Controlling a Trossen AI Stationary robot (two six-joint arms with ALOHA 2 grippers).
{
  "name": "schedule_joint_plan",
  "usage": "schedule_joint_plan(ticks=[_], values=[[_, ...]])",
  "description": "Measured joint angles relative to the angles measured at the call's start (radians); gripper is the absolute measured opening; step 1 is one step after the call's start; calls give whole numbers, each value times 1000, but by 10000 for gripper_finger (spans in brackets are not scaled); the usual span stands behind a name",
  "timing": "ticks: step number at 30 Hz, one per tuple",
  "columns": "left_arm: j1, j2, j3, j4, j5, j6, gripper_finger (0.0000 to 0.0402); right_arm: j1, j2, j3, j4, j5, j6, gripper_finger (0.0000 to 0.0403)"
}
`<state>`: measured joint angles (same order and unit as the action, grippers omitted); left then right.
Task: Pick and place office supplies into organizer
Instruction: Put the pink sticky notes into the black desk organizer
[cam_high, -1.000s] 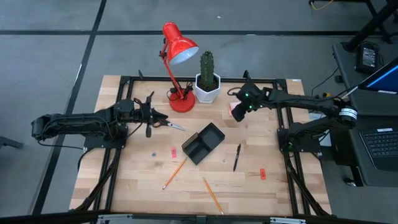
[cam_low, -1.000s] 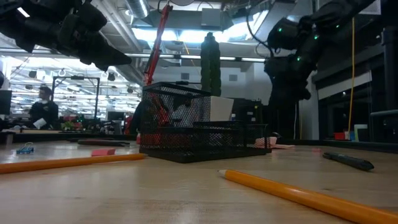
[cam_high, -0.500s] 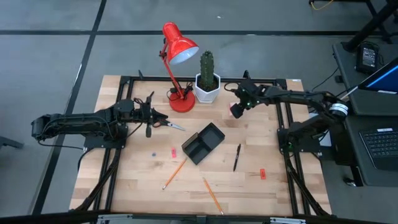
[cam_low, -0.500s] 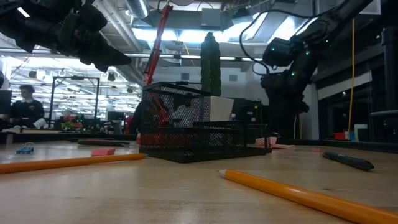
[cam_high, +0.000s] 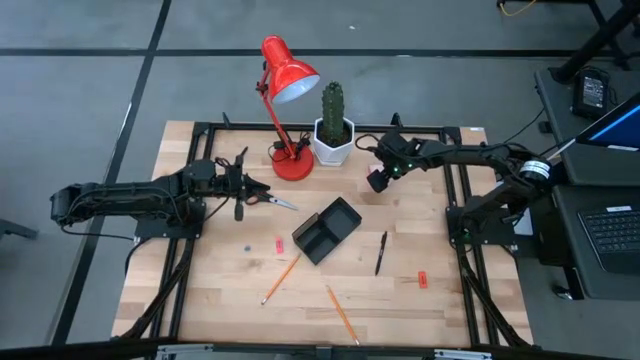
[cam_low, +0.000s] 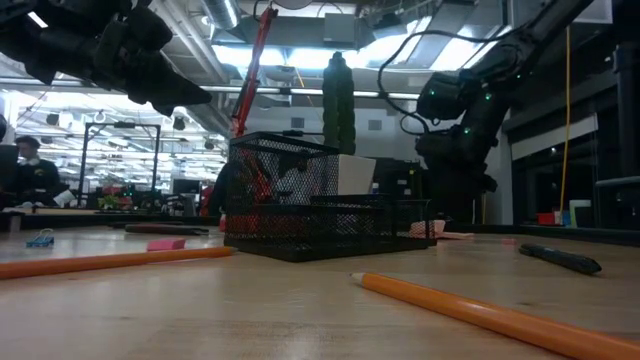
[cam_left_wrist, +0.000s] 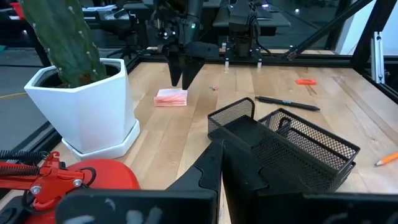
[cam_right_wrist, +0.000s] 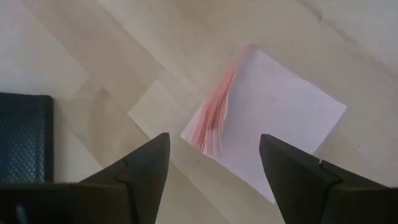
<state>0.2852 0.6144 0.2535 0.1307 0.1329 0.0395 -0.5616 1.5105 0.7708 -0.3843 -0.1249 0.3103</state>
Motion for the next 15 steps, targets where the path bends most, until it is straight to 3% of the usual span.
schedule_joint_plan(ticks=[5,10,15], values=[[0,0,0,0,0,0,6,34,0,0,6,8,0,250],[0,0,0,0,0,0,6,57,0,0,8,97,0,250],[0,0,0,0,0,0,6,56,2,0,8,97,2,248]])
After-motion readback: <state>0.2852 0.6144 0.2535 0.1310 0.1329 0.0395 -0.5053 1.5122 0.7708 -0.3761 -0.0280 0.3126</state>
